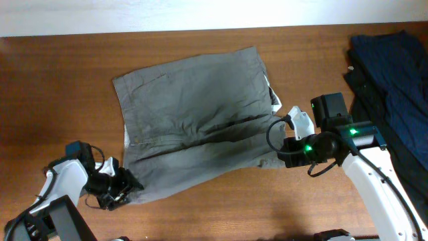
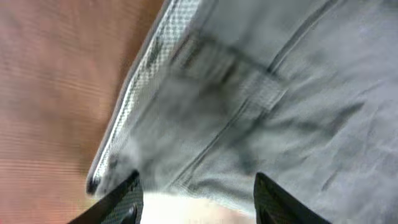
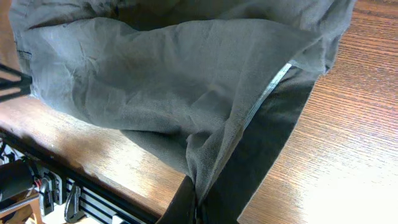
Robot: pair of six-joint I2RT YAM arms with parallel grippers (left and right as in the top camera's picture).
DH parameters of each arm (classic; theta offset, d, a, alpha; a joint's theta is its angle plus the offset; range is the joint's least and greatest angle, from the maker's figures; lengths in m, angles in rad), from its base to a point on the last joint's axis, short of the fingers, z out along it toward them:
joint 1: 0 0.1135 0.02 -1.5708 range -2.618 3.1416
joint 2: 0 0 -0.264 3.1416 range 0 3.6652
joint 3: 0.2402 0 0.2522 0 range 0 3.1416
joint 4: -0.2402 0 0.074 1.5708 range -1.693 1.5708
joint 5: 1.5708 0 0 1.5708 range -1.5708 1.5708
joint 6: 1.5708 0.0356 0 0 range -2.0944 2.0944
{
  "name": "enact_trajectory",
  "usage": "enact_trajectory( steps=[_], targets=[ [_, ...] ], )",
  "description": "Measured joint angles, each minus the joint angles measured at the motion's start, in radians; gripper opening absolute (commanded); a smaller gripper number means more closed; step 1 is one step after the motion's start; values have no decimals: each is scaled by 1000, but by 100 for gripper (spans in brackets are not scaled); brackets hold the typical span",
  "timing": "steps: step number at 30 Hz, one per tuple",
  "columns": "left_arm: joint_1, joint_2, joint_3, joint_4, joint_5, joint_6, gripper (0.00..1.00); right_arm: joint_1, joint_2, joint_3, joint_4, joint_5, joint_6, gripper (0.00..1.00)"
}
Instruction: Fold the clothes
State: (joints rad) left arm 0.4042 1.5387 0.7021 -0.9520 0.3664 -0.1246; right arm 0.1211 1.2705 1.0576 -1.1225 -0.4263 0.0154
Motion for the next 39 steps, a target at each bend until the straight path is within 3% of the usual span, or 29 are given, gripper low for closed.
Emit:
enact_trajectory(
  steps=[2,5,10,14,16,18,20,22,28,30,31,36,39],
  targets=[
    [0,0,0,-17,-3,-4,46,0,0,0,0,0,0,4],
    [0,0,0,-16,-5,-13,15,0,0,0,0,0,0,4],
    [0,0,0,39,-7,-18,1,0,0,0,-5,0,3,4],
    [0,0,0,50,-8,-22,1,0,7,-20,-126,27,74,5],
    [0,0,0,43,-12,-22,1,0,22,-76,-138,71,144,14],
    [0,0,0,35,-16,-22,1,0,38,-126,-119,110,201,51],
    [0,0,0,25,-19,-22,7,0,43,-145,-99,131,242,73],
    [0,0,0,8,-19,-24,14,0,43,-148,-95,153,275,80],
    [0,0,8,-5,-22,-25,26,0,43,-153,-6,220,323,77],
    [0,0,29,-12,-22,-20,35,0,43,-153,27,220,323,76],
    [0,0,39,-16,-22,-14,44,0,43,-153,30,219,319,76],
    [0,0,65,-41,-22,1,46,0,43,-181,12,180,296,76],
    [0,0,65,-78,-22,4,59,0,43,-248,9,117,294,76]
  ],
)
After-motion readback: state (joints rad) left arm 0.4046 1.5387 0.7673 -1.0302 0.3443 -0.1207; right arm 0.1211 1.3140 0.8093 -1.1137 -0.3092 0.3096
